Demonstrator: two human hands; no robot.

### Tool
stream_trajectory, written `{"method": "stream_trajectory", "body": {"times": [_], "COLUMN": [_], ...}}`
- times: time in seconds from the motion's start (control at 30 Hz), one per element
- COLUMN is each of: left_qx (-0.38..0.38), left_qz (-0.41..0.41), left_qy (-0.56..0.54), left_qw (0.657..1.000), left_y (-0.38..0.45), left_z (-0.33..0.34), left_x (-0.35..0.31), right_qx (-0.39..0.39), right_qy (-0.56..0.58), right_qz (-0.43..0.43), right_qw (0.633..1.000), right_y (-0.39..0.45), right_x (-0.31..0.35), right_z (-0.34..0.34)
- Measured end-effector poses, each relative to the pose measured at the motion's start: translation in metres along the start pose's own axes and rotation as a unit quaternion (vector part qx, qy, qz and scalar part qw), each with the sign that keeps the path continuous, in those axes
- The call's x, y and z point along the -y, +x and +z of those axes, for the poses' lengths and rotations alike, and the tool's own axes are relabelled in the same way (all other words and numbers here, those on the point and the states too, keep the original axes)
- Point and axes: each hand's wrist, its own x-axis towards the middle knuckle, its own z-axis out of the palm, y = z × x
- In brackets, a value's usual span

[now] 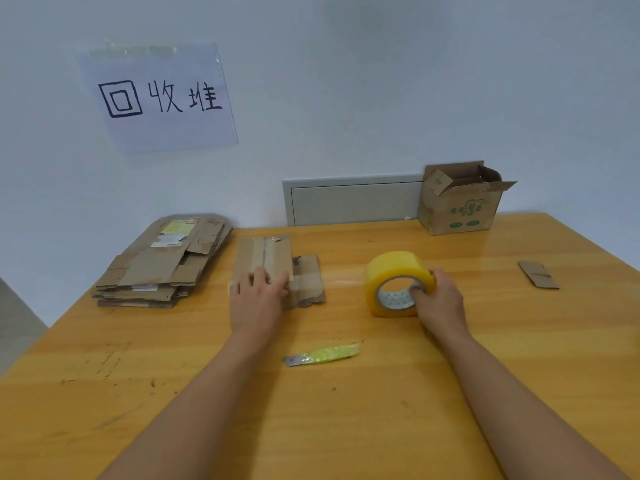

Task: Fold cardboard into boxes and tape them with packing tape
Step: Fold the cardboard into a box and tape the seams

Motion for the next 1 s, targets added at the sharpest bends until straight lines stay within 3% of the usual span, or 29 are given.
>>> {"method": "stream_trajectory", "body": {"times": [0.3,0.4,0.43,0.47,0.53,0.6,0.63,0.7,1.0], "left_qx": [0.012,0.013,0.013,0.012,0.009,0.010,0.011,0.009,-0.010], "left_qz": [0.010,0.014,0.016,0.019,0.023,0.024,0.024,0.029,0.030], "left_qy": [-0.011,-0.016,-0.019,-0.023,-0.029,-0.032,-0.035,-0.040,-0.084], "left_qw": [1.000,1.000,1.000,0.999,0.999,0.999,0.999,0.999,0.996], "left_y": [-0.003,-0.005,-0.006,-0.007,-0.009,-0.009,-0.009,-0.009,-0.008], "left_z": [0.002,0.003,0.003,0.004,0.005,0.004,0.004,0.003,0.012], "left_x": [0.010,0.011,0.011,0.011,0.012,0.013,0.013,0.014,0.022], "right_qx": [-0.099,-0.205,-0.207,-0.170,0.011,0.228,0.296,0.344,0.440], "right_qy": [-0.016,-0.090,-0.096,-0.094,-0.107,-0.194,-0.242,-0.296,-0.307], "right_qz": [0.015,-0.145,-0.216,-0.281,-0.380,-0.390,-0.374,-0.357,-0.238], "right_qw": [0.995,0.964,0.949,0.940,0.919,0.871,0.845,0.817,0.810], "right_y": [-0.003,-0.023,-0.031,-0.038,-0.055,-0.072,-0.077,-0.084,-0.078], "right_x": [0.002,0.013,0.021,0.029,0.042,0.050,0.051,0.054,0.080], "right_z": [0.003,0.002,0.004,0.007,0.015,0.025,0.030,0.037,0.036]}}
